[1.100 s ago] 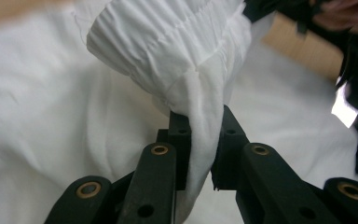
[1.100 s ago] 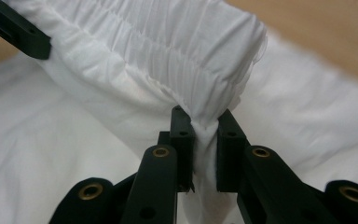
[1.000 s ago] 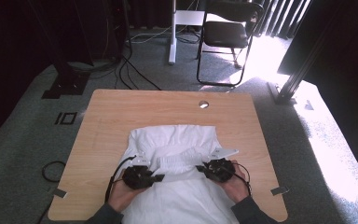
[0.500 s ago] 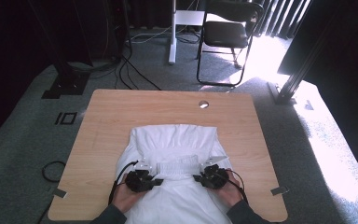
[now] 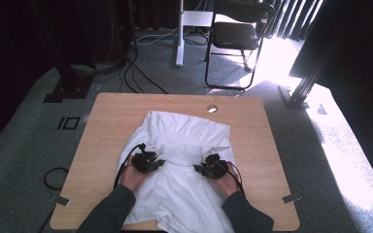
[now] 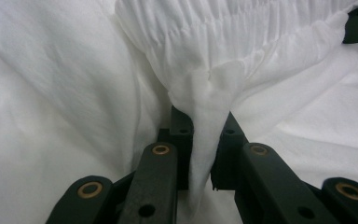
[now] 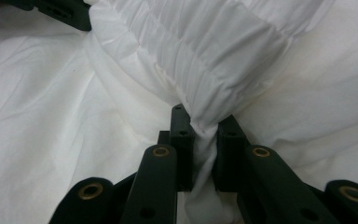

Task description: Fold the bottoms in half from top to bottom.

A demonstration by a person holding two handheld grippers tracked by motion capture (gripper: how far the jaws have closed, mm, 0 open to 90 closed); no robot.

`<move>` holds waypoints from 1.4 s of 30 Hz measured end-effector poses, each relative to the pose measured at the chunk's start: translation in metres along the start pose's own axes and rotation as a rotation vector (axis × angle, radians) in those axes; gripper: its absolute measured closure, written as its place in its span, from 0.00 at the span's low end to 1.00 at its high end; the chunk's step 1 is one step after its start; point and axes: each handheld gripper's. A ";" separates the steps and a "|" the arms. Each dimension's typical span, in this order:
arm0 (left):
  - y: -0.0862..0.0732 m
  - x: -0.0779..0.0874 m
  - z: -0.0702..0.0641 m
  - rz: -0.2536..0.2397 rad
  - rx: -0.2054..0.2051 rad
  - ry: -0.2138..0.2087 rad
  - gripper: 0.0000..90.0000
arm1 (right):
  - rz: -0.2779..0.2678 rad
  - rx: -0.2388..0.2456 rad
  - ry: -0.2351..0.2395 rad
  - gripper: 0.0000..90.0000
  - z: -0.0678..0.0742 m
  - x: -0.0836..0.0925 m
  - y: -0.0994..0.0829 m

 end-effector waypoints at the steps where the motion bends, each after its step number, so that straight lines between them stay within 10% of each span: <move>1: 0.004 -0.003 0.003 0.001 0.001 0.007 0.92 | -0.001 0.005 -0.013 0.90 -0.003 -0.003 0.004; 14: 0.040 -0.032 0.040 -0.044 0.081 0.058 0.92 | 0.001 -0.074 -0.100 0.90 -0.061 -0.041 0.063; 24: 0.050 -0.025 0.044 -0.048 0.091 0.068 0.94 | 0.010 -0.070 -0.087 0.91 -0.070 -0.046 0.078; 42: 0.098 0.075 0.013 -0.345 -0.012 -0.029 0.94 | -0.312 0.113 -0.135 0.91 -0.043 0.073 0.118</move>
Point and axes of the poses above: each handheld gripper's, and its own axes: x roughly backward along the jaws, y roughly out of its top, z roughly to its left, and after that the axes turned 4 degrees about -y, right-handed
